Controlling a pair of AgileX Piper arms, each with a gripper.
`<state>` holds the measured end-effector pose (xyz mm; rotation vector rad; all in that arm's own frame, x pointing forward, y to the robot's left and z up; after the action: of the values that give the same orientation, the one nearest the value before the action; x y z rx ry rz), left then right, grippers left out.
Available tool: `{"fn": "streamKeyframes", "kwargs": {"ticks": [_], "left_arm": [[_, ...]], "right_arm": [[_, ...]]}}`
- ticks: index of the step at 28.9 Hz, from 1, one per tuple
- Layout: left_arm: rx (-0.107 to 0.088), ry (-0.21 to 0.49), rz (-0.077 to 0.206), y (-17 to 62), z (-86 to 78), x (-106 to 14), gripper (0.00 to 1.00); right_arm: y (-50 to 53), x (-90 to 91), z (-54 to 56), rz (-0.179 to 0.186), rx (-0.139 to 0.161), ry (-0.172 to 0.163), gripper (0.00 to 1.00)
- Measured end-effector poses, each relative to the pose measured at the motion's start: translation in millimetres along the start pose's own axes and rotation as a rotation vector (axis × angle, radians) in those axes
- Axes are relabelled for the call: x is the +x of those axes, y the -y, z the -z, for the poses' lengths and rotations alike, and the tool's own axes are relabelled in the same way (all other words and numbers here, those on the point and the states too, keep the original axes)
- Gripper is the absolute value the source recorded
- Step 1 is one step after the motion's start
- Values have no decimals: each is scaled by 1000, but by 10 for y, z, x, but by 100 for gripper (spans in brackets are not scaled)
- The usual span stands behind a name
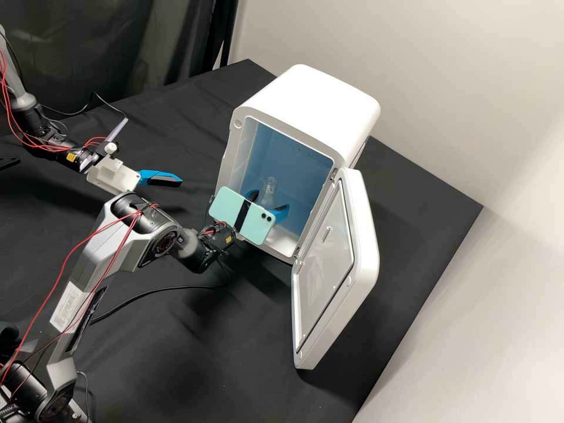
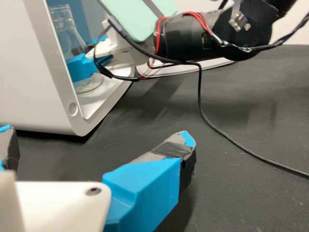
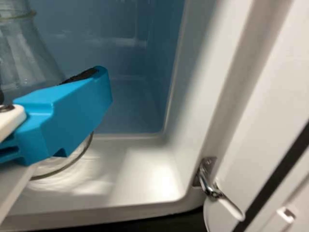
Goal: Take the flask out of the incubator
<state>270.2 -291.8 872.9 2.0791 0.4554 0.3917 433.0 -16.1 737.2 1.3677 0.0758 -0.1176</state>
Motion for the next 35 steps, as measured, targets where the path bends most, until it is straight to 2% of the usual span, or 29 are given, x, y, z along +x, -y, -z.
{"fn": "streamKeyframes", "kwargs": {"ticks": [9, 13, 15, 17, 18, 19, 21, 29, 32, 35], "left_arm": [[-1, 0, 0, 0, 0, 0, 100], [-5, 0, 0, 0, 0, 0, 100], [-18, 0, 0, 0, 0, 0, 100], [-22, 2, 1, -1, 7, -1, 100], [-20, 10, -4, -19, 9, -9, 100], [-26, 12, -7, -31, 15, -14, 100], [-31, 14, -36, -122, 42, -49, 100], [-78, 17, -109, -342, 165, -185, 100], [-81, 10, -129, -386, 189, -208, 100], [-78, 14, -130, -389, 186, -209, 100]], "right_arm": [[33, -165, -141, 2, 3, 30, 0], [54, -249, -163, -7, -1, 20, 0], [72, -295, -184, -10, -5, 14, 0], [85, -325, -189, -16, -5, 8, 0], [90, -335, -192, -16, -5, 7, 0], [97, -348, -195, -18, -5, 6, 0], [105, -372, -200, -23, -5, 2, 0], [107, -377, -201, -24, -5, 2, 0], [107, -377, -201, -24, -5, 2, 0], [121, -380, -186, -20, -6, -1, 0]]}}
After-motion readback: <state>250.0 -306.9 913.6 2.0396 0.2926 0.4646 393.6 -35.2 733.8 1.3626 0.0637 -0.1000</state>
